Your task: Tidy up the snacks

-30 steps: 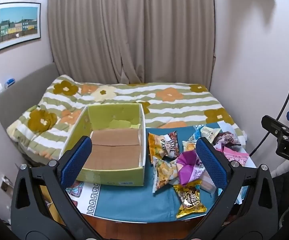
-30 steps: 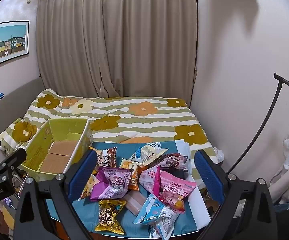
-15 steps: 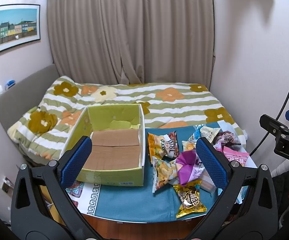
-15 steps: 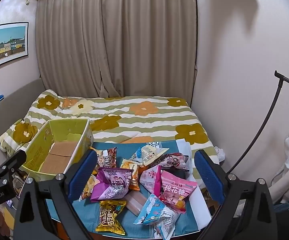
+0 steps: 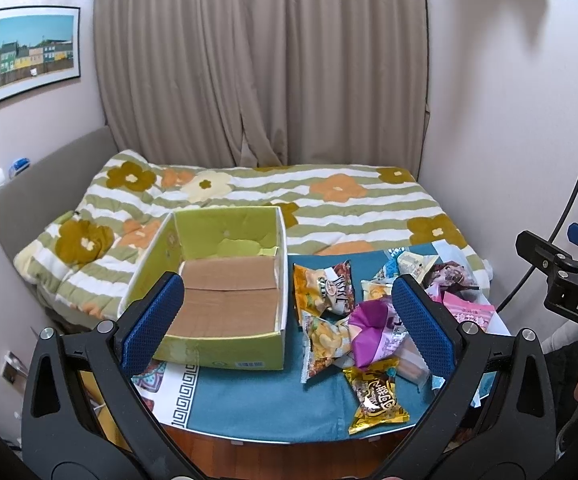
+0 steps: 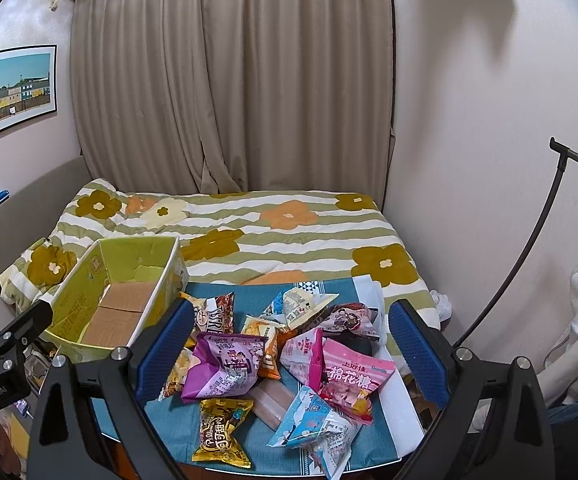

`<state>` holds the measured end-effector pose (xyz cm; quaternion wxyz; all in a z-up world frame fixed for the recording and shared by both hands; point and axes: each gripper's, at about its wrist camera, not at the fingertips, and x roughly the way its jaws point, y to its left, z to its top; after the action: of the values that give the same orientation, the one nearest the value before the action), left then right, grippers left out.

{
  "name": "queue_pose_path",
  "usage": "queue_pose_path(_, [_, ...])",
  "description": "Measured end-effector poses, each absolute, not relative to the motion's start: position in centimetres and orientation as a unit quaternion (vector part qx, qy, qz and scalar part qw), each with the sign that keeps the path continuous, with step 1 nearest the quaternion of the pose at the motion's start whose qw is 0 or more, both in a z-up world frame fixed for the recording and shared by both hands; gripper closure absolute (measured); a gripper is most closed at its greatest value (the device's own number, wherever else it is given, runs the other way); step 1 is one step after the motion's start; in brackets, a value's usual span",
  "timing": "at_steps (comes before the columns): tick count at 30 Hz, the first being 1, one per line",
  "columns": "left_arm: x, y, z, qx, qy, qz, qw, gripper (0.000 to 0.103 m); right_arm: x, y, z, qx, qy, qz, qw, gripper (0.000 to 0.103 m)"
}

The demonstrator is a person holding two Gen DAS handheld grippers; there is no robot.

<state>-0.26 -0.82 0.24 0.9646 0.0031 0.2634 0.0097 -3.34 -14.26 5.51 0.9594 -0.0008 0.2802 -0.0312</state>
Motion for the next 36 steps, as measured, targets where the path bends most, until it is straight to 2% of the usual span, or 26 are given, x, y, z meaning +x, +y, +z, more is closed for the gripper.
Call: queue_pose_path(36, [-0.49,-1.21,0.48,0.006,0.263,0.008,0.965,0.0,-3.33,-14.41,5.53,0.002,0.281,-0.03,0.959,0.006])
